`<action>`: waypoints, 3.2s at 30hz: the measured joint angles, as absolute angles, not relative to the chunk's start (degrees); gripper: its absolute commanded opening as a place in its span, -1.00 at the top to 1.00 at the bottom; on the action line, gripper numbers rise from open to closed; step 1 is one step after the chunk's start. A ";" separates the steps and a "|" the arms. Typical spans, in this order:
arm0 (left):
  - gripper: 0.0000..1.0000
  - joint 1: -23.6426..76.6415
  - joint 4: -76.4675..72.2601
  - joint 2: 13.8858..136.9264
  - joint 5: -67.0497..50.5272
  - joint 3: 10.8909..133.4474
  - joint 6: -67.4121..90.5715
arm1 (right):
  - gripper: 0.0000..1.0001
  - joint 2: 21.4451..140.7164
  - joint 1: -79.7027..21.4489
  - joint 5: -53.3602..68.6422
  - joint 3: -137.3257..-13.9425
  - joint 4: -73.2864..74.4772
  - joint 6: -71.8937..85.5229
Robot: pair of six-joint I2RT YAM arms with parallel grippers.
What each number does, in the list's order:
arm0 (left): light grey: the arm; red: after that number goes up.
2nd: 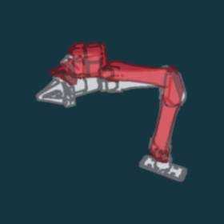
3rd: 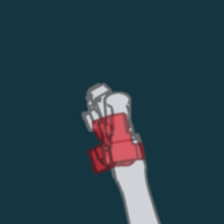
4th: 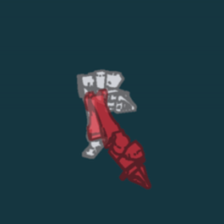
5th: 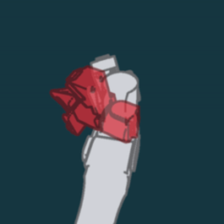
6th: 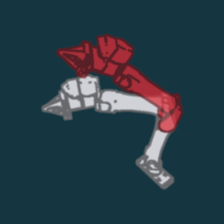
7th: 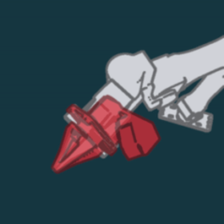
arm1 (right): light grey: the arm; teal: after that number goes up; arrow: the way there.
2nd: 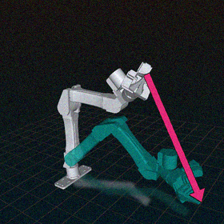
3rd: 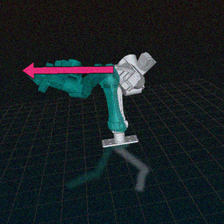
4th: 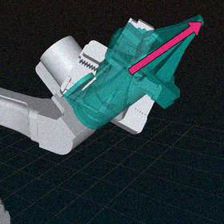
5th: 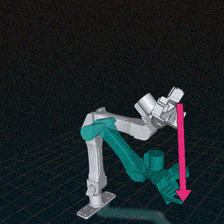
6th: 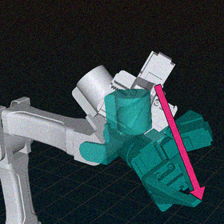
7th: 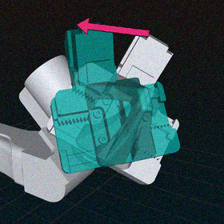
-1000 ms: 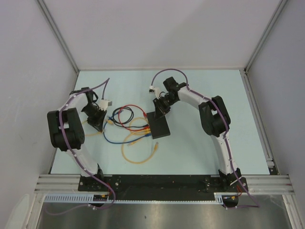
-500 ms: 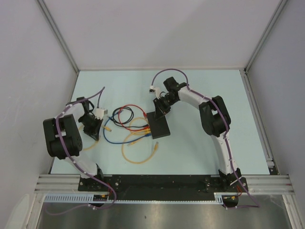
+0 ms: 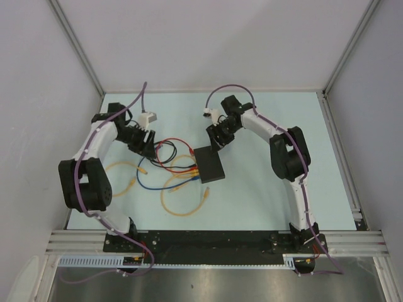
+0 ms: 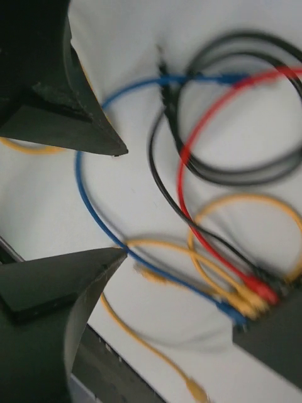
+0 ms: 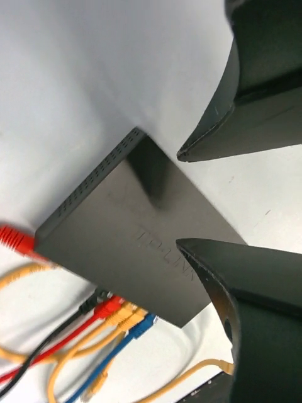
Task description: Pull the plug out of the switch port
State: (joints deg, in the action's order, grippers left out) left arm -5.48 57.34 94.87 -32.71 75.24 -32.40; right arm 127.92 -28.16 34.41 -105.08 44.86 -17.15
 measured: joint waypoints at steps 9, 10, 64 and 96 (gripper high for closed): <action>-0.50 6.68 48.82 93.58 -43.70 74.74 -22.83 | -0.40 127.87 -27.07 26.76 -112.92 53.32 -13.28; -0.50 7.60 47.18 93.67 -43.70 74.56 -20.99 | -0.40 127.87 -26.46 26.81 -112.62 53.30 -12.86; 0.05 15.62 38.68 120.90 -46.83 81.23 -4.93 | 0.80 130.54 -31.07 43.03 -103.48 52.51 -15.09; 0.38 15.46 42.46 124.14 -49.32 83.70 -7.57 | 0.74 130.63 -31.03 43.42 -103.50 52.90 -15.18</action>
State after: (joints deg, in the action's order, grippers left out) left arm 15.46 42.46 124.14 -49.32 83.70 -7.57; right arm 130.63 -31.03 43.42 -103.50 52.90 -15.18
